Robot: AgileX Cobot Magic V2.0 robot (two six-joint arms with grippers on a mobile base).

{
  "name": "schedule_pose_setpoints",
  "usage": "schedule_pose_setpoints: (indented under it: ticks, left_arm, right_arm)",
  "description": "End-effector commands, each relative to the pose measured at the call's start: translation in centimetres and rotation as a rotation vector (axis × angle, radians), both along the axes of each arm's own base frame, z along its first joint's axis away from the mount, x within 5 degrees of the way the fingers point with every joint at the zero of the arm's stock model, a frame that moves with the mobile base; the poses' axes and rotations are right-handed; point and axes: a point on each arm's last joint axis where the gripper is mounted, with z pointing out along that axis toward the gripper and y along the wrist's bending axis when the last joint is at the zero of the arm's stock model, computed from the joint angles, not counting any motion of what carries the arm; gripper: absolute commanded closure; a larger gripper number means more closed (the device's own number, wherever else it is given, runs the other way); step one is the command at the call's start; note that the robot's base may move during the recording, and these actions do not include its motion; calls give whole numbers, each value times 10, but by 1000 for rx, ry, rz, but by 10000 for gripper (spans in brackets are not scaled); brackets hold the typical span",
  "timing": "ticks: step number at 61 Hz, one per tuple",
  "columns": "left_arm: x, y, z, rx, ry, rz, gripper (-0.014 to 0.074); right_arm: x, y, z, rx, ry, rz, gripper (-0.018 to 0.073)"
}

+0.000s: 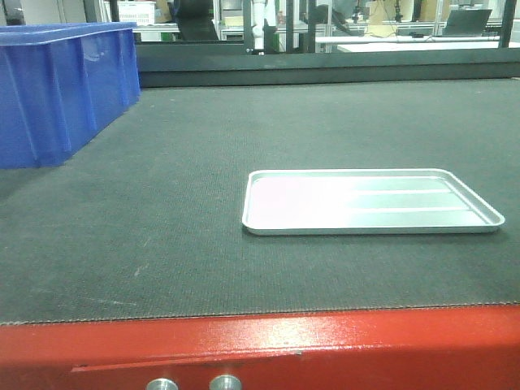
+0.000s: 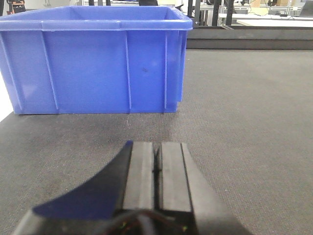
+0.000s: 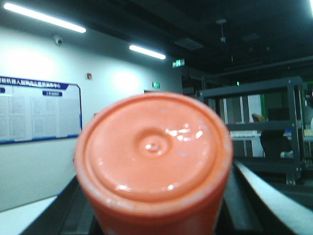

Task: Grab orange capacitor from left shelf to right conveyor

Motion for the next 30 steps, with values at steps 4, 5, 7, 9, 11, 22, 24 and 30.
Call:
schedule_pose_setpoints:
  ticks: [4,5,7,9,11,22,24,30]
  left_arm:
    - [0,0,0,-13,-71,-2,722]
    - [0,0,0,-13,-71,-2,722]
    - [0,0,0,-13,-71,-2,722]
    - [0,0,0,-13,-71,-2,722]
    - [0,0,0,-13,-71,-2,722]
    - [0,0,0,-13,-71,-2,722]
    - [0,0,0,-13,-71,-2,722]
    - [0,0,0,-13,-71,-2,722]
  right_arm:
    - [-8,-5,20,87,-153,-3,513]
    - [-9,-5,20,90,-158,-2,513]
    - [-9,-6,21,95,-165,-2,513]
    - [-9,-5,21,95,-165,-2,513]
    - [-8,-5,21,93,-161,-2,513]
    - [13,10,29,28,-65,-2,508]
    - [19,14,30,10,-38,-2,508]
    - [44,31,36,-62,67,-3,508]
